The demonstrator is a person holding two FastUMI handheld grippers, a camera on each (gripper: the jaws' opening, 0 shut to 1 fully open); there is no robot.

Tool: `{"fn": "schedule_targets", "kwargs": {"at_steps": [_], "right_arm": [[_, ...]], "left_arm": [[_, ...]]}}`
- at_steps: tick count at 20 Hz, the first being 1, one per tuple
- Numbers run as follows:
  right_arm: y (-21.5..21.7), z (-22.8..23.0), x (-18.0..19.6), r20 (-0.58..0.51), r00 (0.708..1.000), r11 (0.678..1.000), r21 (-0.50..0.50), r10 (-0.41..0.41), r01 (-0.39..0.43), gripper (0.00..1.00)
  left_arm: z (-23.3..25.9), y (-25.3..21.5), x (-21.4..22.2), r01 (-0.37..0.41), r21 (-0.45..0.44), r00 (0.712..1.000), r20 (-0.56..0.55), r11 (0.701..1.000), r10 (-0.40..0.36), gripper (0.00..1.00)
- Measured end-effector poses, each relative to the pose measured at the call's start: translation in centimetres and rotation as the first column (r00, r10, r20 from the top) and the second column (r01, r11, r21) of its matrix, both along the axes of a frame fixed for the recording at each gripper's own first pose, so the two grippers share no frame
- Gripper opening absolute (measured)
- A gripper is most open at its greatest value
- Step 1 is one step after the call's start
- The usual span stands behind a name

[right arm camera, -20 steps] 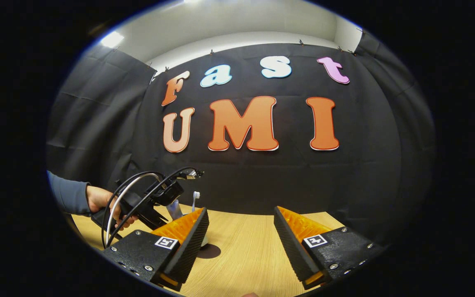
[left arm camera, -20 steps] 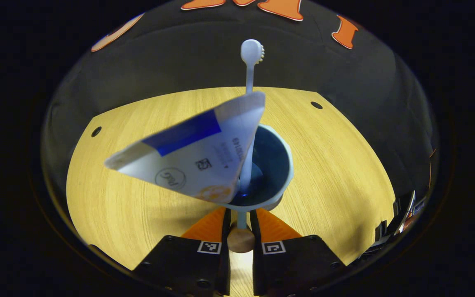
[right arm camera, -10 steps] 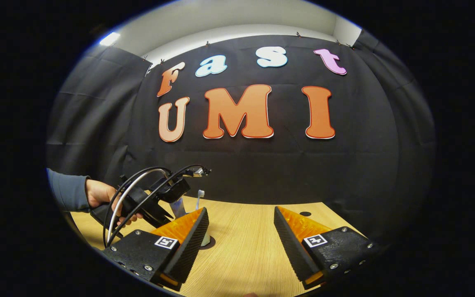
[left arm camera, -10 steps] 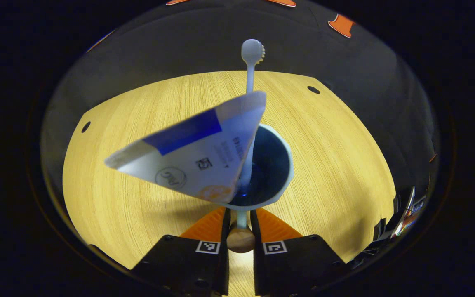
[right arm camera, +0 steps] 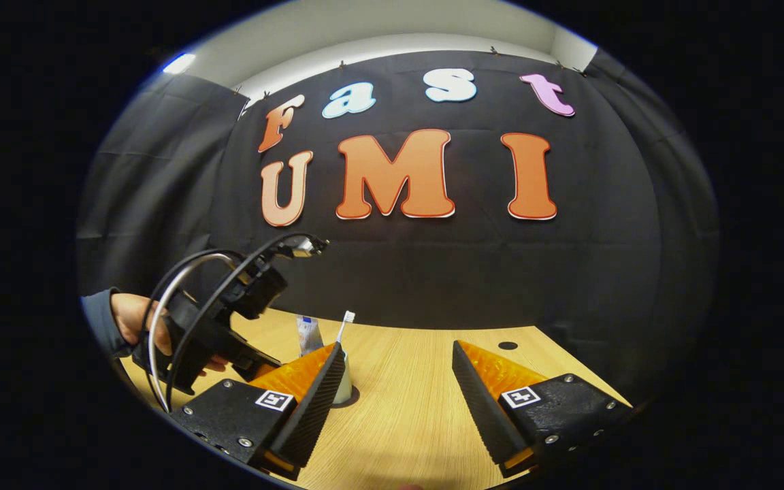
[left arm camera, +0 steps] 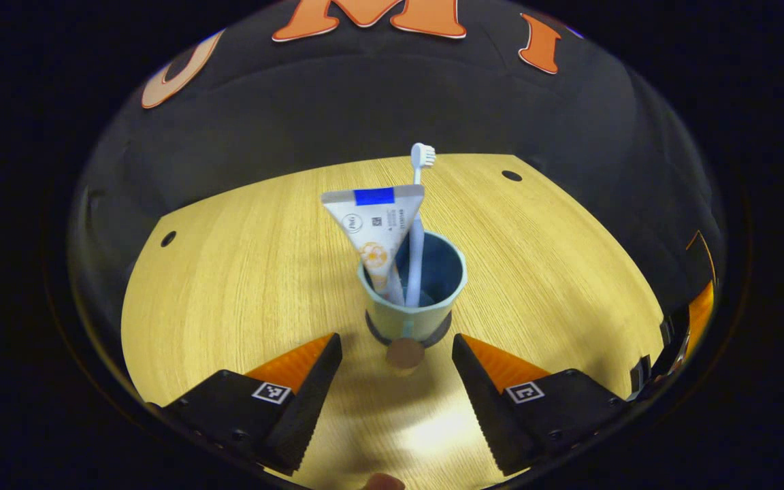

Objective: Put the toothbrush and toothpaste on the desktop into the cup, then pick up the cup and place it on the coaster on the desktop.

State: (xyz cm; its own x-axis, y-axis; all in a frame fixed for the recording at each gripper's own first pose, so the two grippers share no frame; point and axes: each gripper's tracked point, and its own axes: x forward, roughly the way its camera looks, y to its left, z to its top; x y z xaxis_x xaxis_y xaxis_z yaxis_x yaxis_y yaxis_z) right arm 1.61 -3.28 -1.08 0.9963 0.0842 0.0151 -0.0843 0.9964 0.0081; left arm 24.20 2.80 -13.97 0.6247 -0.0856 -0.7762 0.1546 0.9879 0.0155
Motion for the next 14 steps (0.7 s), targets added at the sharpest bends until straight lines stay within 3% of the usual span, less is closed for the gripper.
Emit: {"fn": "schedule_targets", "kwargs": {"at_steps": [5,8,12,13,14], "right_arm": [[1.8,0.1,0.3,0.005,1.0,1.0,-0.016,0.02,-0.02,0.95],[2.9,-0.7,1.2,-0.021,1.0,1.0,-0.008,0.023,-0.023,0.95],[4.0,0.0,1.7,0.013,1.0,1.0,0.011,-0.003,0.003,0.96],[4.3,0.3,1.8,0.027,1.0,1.0,0.008,-0.009,0.009,1.0],[4.4,0.4,1.9,0.04,0.999,1.0,0.004,-0.02,0.02,0.95]], "left_arm": [[1.7,0.8,-1.8,-0.005,-0.005,0.986,0.167,1.0,0.006,0.99],[2.7,0.3,-2.0,-0.056,-0.034,0.967,0.247,0.998,0.063,0.99],[5.1,2.2,-1.4,-0.133,-0.058,0.913,0.38,0.989,0.145,0.99],[5.2,2.5,-1.4,-0.143,-0.051,0.903,0.402,0.988,0.151,0.98],[5.5,3.4,-1.5,-0.155,-0.045,0.891,0.424,0.987,0.159,0.98]]}}
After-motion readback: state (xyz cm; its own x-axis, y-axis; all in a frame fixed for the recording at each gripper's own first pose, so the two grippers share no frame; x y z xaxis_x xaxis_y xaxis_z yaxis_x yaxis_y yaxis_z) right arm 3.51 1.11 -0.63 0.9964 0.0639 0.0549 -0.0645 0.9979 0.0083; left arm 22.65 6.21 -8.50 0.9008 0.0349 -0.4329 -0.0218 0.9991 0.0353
